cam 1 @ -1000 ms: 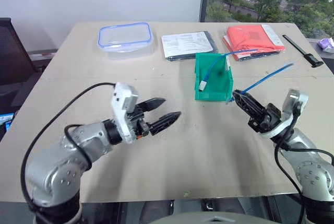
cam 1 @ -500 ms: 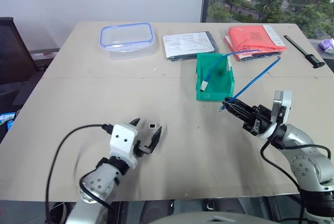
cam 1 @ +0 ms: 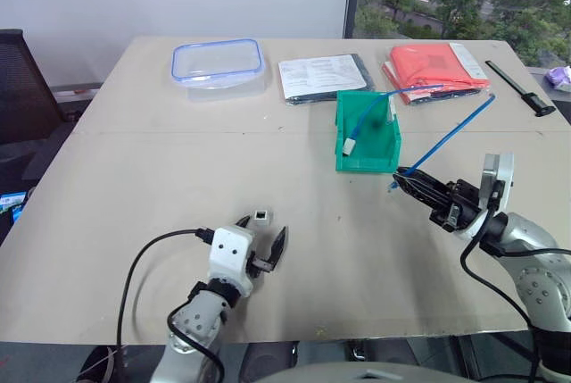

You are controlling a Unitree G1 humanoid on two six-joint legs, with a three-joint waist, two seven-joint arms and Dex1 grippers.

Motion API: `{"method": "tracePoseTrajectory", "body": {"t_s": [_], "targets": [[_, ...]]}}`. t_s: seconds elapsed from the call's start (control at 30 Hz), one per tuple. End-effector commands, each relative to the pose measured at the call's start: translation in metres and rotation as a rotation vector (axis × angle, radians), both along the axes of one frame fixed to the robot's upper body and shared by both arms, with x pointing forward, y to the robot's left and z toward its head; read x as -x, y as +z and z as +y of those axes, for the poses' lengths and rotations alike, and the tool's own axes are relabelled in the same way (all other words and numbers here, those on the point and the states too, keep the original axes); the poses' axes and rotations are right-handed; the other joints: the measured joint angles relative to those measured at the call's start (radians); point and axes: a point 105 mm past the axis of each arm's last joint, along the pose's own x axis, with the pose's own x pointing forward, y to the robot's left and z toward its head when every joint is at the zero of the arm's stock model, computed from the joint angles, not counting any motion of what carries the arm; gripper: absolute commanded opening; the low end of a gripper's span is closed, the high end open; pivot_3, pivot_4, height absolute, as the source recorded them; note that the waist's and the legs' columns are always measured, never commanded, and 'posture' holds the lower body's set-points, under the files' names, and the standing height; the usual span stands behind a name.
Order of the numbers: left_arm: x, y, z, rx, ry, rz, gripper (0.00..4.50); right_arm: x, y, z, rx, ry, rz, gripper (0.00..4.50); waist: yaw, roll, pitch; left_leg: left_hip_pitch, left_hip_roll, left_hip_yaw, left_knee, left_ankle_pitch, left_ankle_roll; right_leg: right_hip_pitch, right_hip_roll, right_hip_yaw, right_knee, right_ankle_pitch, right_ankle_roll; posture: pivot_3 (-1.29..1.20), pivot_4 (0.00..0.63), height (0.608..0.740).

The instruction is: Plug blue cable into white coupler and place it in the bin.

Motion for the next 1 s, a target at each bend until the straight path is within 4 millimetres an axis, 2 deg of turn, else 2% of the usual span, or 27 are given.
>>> {"method": "tracePoseTrajectory", "body": {"t_s": [0.03, 0.23, 0.33, 0.4, 0.43, 0.47, 0.53, 0.63, 0.7, 0.8, 0.87, 0.93, 1.0], "targets": [[-0.007, 0.007, -0.004, 0.002, 0.053, -0.059, 4.14, 0.005, 0.016, 0.0, 0.003, 0.018, -0.048, 0.0, 0.0, 0.0, 0.0, 0.0, 0.0, 0.0, 0.0, 0.0, 0.0, 0.0, 0.002, 0.0, 0.0, 0.0, 0.0, 0.0, 0.15, 0.737], [-0.012, 0.002, -0.004, 0.02, 0.111, -0.052, 4.14, 0.001, 0.018, 0.0, 0.006, 0.02, -0.049, 0.0, -0.001, 0.0, 0.0, 0.0, 0.001, 0.0, 0.0, 0.0, 0.0, 0.0, 0.005, 0.001, 0.0, 0.0, 0.0, 0.0, 0.15, 0.737], [-0.014, 0.002, -0.001, -0.003, 0.151, -0.061, 3.33, 0.0, 0.018, 0.001, 0.009, 0.022, -0.051, 0.0, -0.001, 0.0, 0.0, 0.0, 0.001, -0.001, 0.0, 0.0, 0.0, 0.0, 0.006, 0.001, 0.0, 0.0, 0.0, 0.0, 0.15, 0.737], [-0.014, 0.001, 0.0, -0.016, 0.159, -0.061, 2.28, -0.001, 0.017, 0.002, 0.009, 0.023, -0.052, 0.0, -0.001, 0.0, 0.0, 0.0, 0.001, -0.001, 0.0, 0.0, 0.0, 0.0, 0.006, 0.001, 0.0, 0.0, 0.0, 0.0, 0.15, 0.737], [-0.015, 0.001, 0.0, -0.022, 0.159, -0.062, 1.92, -0.001, 0.017, 0.002, 0.008, 0.022, -0.054, 0.0, -0.001, 0.0, 0.0, 0.0, 0.001, -0.001, 0.0, 0.0, 0.0, 0.0, 0.006, 0.001, 0.0, 0.0, 0.0, 0.0, 0.15, 0.737], [-0.016, 0.0, 0.0, -0.027, 0.158, -0.062, 1.31, -0.001, 0.018, 0.002, 0.007, 0.021, -0.055, 0.0, -0.001, 0.0, 0.0, 0.0, 0.001, -0.001, 0.0, 0.0, 0.0, 0.0, 0.006, 0.001, 0.0, 0.0, 0.0, 0.0, 0.15, 0.737], [-0.017, 0.001, 0.0, -0.037, 0.147, -0.067, 0.54, -0.002, 0.018, 0.003, 0.006, 0.019, -0.057, 0.0, -0.001, 0.0, 0.0, 0.0, 0.001, -0.001, 0.0, 0.0, 0.0, 0.0, 0.007, 0.001, 0.0, 0.0, 0.0, 0.0, 0.15, 0.737], [-0.023, 0.005, -0.008, -0.037, 0.038, -0.098, 0.57, -0.002, 0.018, 0.007, 0.0, 0.025, -0.064, 0.0, 0.0, 0.001, -0.001, 0.001, 0.001, -0.001, 0.0, 0.0, 0.0, 0.0, 0.007, 0.001, 0.002, 0.0, 0.0, 0.0, 0.15, 0.737], [-0.035, 0.014, -0.02, 0.032, -0.118, -0.119, 0.57, -0.002, 0.021, 0.015, 0.003, 0.05, -0.094, 0.0, 0.002, 0.002, -0.001, 0.001, 0.001, -0.001, 0.001, 0.0, 0.0, 0.0, 0.007, 0.001, 0.002, 0.0, 0.0, 0.0, 0.15, 0.737], [-0.048, 0.029, -0.04, 0.045, -0.425, -0.155, 0.57, -0.005, 0.026, 0.029, 0.027, 0.11, -0.134, 0.0, 0.0, 0.002, -0.001, 0.0, 0.002, -0.002, 0.003, 0.0, 0.0, 0.0, 0.009, -0.004, 0.003, 0.0, 0.0, 0.0, 0.15, 0.737], [-0.058, 0.041, -0.05, 0.059, -0.607, -0.149, 0.57, -0.004, 0.022, 0.04, 0.11, 0.184, -0.146, 0.0, 0.0, 0.002, -0.001, 0.0, 0.002, -0.001, 0.003, 0.0, 0.0, 0.0, 0.009, -0.004, 0.002, 0.0, -0.001, 0.0, 0.15, 0.737], [-0.06, 0.05, -0.061, 0.046, -0.806, -0.136, 0.57, -0.005, 0.014, 0.051, 0.21, 0.248, -0.147, 0.0, 0.0, 0.002, -0.001, -0.001, 0.001, -0.001, 0.003, 0.0, 0.0, 0.0, 0.009, -0.004, 0.002, 0.0, 0.0, 0.0, 0.15, 0.737], [-0.062, 0.055, -0.069, 0.04, -0.946, -0.103, 0.57, -0.009, 0.015, 0.061, 0.228, 0.269, -0.154, 0.0, 0.0, 0.002, -0.001, -0.001, 0.001, 0.0, 0.003, 0.0, 0.0, 0.0, 0.009, -0.004, 0.001, 0.002, 0.003, 0.0, 0.15, 0.737]]}}
